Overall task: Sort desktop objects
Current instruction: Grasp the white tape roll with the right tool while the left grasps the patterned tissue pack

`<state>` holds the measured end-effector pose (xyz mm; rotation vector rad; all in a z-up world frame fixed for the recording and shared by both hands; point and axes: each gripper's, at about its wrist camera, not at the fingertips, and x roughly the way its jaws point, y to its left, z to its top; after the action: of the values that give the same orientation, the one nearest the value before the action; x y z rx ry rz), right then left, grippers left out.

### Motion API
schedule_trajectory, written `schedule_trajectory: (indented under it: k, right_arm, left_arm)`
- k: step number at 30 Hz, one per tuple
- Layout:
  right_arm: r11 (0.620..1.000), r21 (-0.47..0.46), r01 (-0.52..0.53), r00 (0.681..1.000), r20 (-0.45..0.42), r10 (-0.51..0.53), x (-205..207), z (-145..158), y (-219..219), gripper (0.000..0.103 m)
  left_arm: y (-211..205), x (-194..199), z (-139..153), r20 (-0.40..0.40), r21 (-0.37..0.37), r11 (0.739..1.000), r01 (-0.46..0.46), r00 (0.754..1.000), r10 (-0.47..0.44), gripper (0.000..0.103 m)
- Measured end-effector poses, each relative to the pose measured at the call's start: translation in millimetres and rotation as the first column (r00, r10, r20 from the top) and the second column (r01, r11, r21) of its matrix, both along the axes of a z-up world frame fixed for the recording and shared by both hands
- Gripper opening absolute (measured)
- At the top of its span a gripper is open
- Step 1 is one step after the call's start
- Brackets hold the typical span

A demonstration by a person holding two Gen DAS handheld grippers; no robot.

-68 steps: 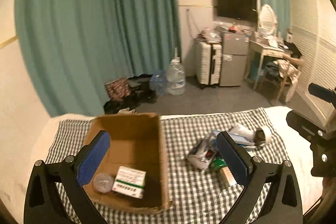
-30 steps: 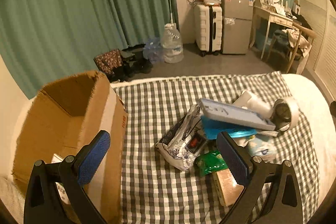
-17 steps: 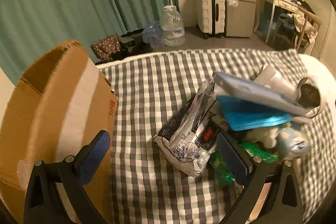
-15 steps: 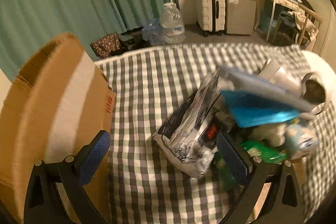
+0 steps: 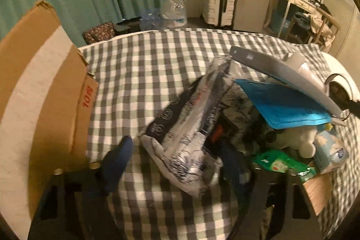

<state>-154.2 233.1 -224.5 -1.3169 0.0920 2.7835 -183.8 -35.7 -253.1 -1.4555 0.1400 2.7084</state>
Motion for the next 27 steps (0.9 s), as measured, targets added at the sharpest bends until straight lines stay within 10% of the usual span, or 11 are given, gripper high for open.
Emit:
schedule_trajectory:
  k: [6, 15, 22, 27]
  right_arm:
    - [0.999, -0.035, -0.008, 1.0, 0.015, 0.008, -1.4, -4.6, 5.0, 0.03]
    - [0.997, -0.074, -0.019, 1.0, -0.015, 0.018, 3.9, 10.4, 7.4, 0.029]
    - [0.992, -0.118, -0.033, 0.999, -0.044, 0.028, 7.6, 23.4, 11.3, 0.029]
    - [0.947, -0.32, -0.041, 0.997, -0.08, 0.016, 16.5, 31.5, 27.7, 0.029]
  left_arm:
    - [-0.4, 1.6, 8.1, -0.021, 0.002, 1.0, 0.009, 1.0, -0.009, 0.04]
    - [-0.8, 1.2, 24.7, -0.03, 0.006, 1.0, 0.029, 0.999, -0.029, 0.021]
    - [0.0, 8.0, 43.3, -0.059, -0.013, 1.0, 0.027, 0.998, -0.027, 0.02]
    - [3.0, 13.6, 57.7, -0.076, -0.018, 0.999, 0.027, 0.997, -0.028, 0.02]
